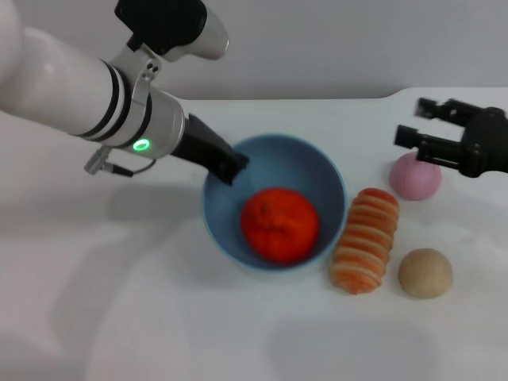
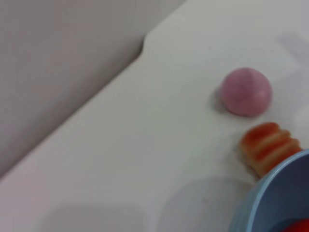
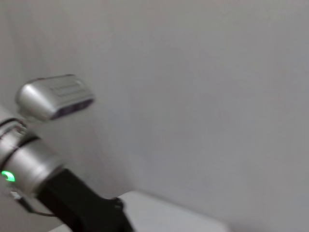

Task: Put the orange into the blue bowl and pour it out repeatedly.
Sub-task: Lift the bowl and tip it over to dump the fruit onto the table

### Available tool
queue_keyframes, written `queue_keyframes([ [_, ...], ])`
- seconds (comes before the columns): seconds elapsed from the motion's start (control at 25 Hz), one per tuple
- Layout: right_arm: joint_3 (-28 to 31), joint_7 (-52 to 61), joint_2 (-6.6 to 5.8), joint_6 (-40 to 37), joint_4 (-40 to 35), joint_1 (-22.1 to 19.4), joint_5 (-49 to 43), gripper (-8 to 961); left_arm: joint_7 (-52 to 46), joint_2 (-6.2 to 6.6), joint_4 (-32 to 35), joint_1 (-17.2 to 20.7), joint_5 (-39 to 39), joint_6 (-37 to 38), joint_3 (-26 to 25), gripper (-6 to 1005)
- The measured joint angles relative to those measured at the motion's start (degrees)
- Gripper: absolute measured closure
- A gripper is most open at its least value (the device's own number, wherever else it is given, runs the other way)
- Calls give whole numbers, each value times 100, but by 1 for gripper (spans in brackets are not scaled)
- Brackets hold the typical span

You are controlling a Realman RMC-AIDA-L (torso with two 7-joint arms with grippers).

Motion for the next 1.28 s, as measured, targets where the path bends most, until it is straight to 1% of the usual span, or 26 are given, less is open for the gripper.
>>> queue_keyframes([
  [0.04, 51, -580, 7, 129, 237, -144, 362, 322, 18, 4, -1, -1, 172, -239, 13, 1000],
  [0.08, 51, -580, 7, 129, 237, -144, 362, 311, 18, 4, -1, -1, 172, -239, 13, 1000],
  [0.2, 54, -1467, 16, 227, 633, -416, 1258, 267, 7, -1, 24, -51, 555, -510, 83, 1000],
  [0.36, 197, -2546, -5, 515, 1454, -555, 2108, 198, -35, -14, 206, -86, 1005, -881, 408, 999],
  [0.44, 270, -3093, -9, 560, 1825, -595, 2399, 198, -71, -24, 295, -106, 1219, -972, 547, 999],
  [0.56, 361, -3793, 10, 587, 2183, -649, 2626, 198, -98, -32, 450, -97, 1531, -1263, 883, 999],
  [0.68, 504, -3979, 6, 687, 2550, -656, 2923, 198, -101, -30, 724, 42, 1786, -1609, 1234, 1000],
  [0.88, 605, -4189, -5, 874, 2810, -694, 3111, 198, 5, -27, 1273, 505, 2486, -2421, 1990, 1000],
  [0.96, 620, -4267, -3, 939, 2860, -704, 3113, 198, 125, -25, 1409, 616, 2536, -2616, 2141, 1000],
  [1.12, 748, -4281, -3, 970, 2971, -727, 3116, 198, 662, -18, 1499, 805, 2549, -2986, 2417, 1000],
  [1.28, 797, -4244, -4, 924, 2982, -771, 3118, 198, 1384, -28, 1676, 1189, 2560, -3625, 2745, 999],
])
